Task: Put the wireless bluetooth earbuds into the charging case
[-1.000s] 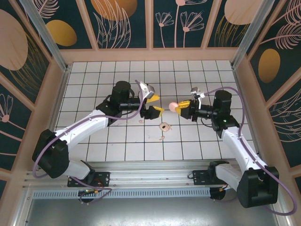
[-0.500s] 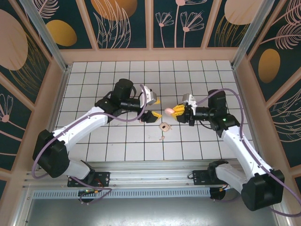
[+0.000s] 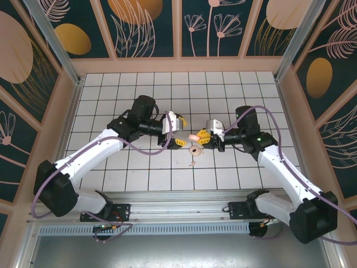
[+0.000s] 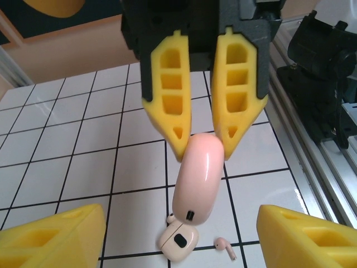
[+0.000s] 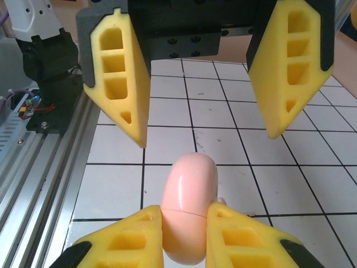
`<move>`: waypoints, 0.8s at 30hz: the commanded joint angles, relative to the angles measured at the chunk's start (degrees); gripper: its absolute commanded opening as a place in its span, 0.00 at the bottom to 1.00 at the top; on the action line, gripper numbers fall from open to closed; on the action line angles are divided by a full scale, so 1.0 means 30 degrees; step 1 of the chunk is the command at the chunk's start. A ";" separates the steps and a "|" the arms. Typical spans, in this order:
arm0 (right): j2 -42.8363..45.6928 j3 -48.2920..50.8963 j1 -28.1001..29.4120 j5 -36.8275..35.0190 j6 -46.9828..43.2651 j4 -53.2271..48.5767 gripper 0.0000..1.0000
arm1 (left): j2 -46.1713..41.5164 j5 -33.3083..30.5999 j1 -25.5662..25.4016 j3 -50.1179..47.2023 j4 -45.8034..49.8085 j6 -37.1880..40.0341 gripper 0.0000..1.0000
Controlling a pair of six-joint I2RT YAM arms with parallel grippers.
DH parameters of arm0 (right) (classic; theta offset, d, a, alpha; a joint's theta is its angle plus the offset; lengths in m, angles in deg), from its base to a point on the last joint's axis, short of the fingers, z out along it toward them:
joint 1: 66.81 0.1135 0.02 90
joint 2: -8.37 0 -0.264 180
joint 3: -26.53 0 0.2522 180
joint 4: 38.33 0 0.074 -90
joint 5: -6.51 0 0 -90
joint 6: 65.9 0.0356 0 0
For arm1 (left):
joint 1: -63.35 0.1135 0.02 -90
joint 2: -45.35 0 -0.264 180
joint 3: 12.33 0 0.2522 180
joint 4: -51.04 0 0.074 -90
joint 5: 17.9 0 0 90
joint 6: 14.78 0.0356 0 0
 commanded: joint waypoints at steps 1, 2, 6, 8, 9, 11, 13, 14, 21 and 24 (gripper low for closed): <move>-0.0293 -0.0840 0.0362 0.0206 -0.0535 -0.0208 0.20 | -0.0396 0.0143 -0.0246 0.0029 0.0622 0.1293 0.67; -0.0386 -0.0906 0.0450 0.0242 -0.0591 -0.0161 0.20 | -0.0426 0.0022 -0.0281 0.0025 0.0674 0.1433 0.65; -0.0787 -0.1144 0.0792 0.0273 -0.0651 -0.0055 0.20 | -0.0330 -0.0250 -0.0339 0.0051 0.0760 0.1629 0.59; -0.0953 -0.1272 0.0917 0.0330 -0.0729 -0.0048 0.20 | -0.0238 -0.0494 -0.0407 0.0053 0.0937 0.1754 0.58; -0.1023 -0.1338 0.0968 0.0332 -0.0758 -0.0049 0.20 | -0.0218 -0.0606 -0.0465 0.0029 0.1016 0.1812 0.58; -0.1128 -0.1430 0.1065 0.0332 -0.0782 0.0005 0.20 | -0.0164 -0.0986 -0.0581 -0.0036 0.1033 0.1952 0.57; -0.1215 -0.1533 0.1105 0.0348 -0.0825 0.0032 0.20 | -0.0118 -0.1090 -0.0654 -0.0037 0.1092 0.2062 0.54; -0.1264 -0.1557 0.1141 0.0361 -0.0854 0.0011 0.20 | -0.0112 -0.1075 -0.0683 -0.0037 0.1134 0.2077 0.52; -0.1270 -0.1614 0.1239 0.0383 -0.0941 0.0118 0.19 | -0.0009 -0.0991 -0.0807 -0.0038 0.1151 0.2235 0.43; -0.1230 -0.1666 0.1241 0.0448 -0.0969 0.0180 0.19 | 0.0047 -0.0964 -0.0889 -0.0009 0.1187 0.2293 0.39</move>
